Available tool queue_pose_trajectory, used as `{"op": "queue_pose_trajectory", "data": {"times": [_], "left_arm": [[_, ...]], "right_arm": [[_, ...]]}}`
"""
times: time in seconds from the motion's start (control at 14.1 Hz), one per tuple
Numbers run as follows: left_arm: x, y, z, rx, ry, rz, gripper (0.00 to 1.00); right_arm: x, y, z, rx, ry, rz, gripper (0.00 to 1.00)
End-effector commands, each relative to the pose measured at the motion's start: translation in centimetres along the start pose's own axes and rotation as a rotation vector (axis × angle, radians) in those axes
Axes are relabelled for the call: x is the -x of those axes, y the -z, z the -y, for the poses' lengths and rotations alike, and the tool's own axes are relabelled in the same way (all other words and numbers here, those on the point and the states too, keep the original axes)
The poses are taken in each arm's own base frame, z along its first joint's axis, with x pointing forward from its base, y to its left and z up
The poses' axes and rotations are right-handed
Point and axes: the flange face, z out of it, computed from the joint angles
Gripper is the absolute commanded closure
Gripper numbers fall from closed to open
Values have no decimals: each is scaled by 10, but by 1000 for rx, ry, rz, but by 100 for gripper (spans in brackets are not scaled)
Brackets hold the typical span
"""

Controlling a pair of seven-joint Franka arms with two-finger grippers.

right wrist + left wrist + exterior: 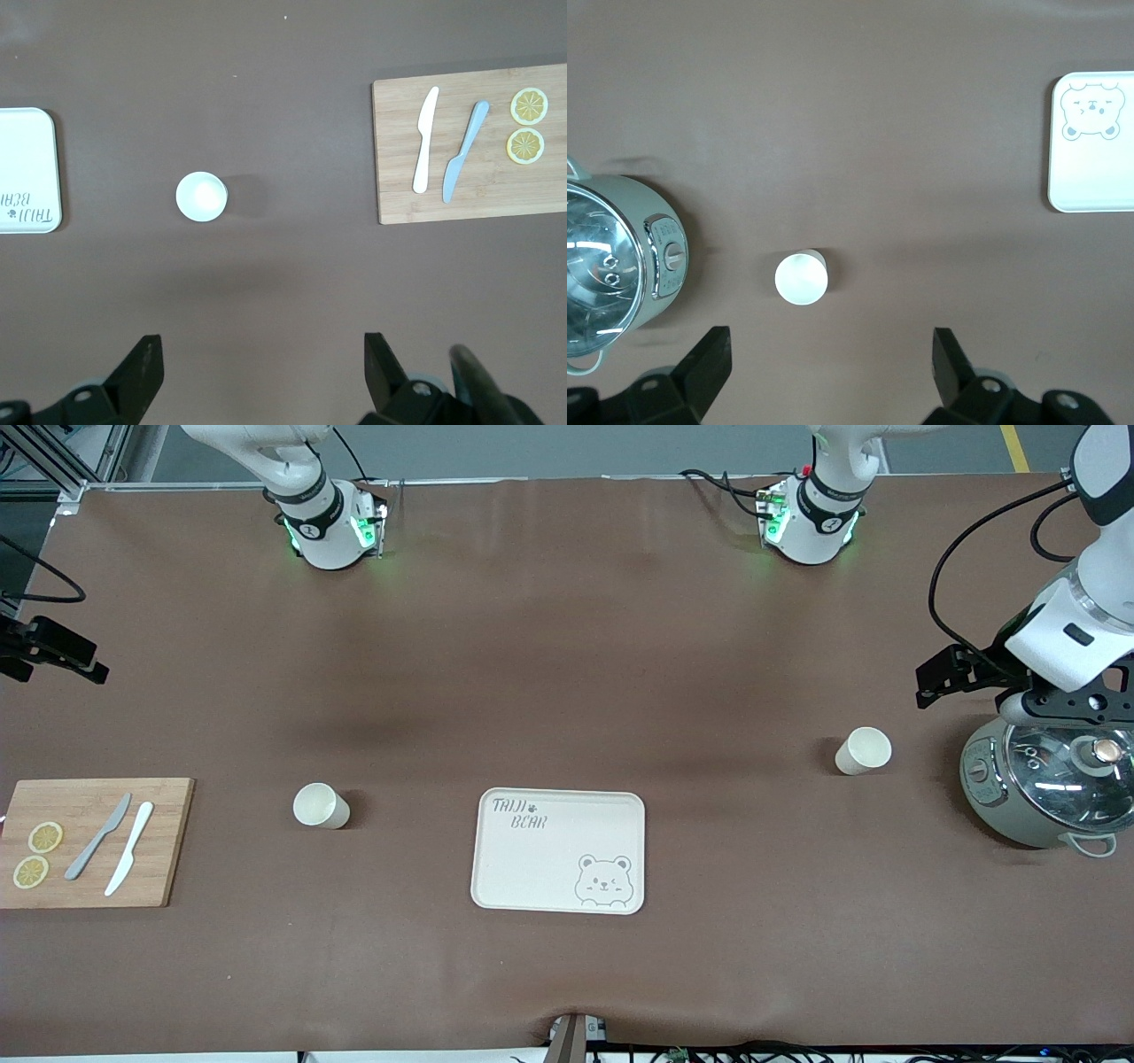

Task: Place white IKEA cup upright on tray with both arms
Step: 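Reach the left gripper toward the white paper cup beside the pot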

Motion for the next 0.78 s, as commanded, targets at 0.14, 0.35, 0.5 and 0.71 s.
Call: {"op": "queue_pose_trajectory", "data": {"times": [0.14, 0.35, 0.5, 0.71], "left_arm": [[-2, 4, 2, -17, 10, -7, 0], [-5, 6, -1, -6, -8, -28, 0], [-4, 3, -1, -5, 4, -21, 0], [-5, 6, -1, 6, 15, -30, 0]], "right_arm": [[4, 5, -2, -9, 8, -7, 0], [7, 6, 3, -10, 17, 9, 0], [9, 8, 5, -11, 22, 12, 0], [9, 7, 3, -10, 18, 18, 0]]}}
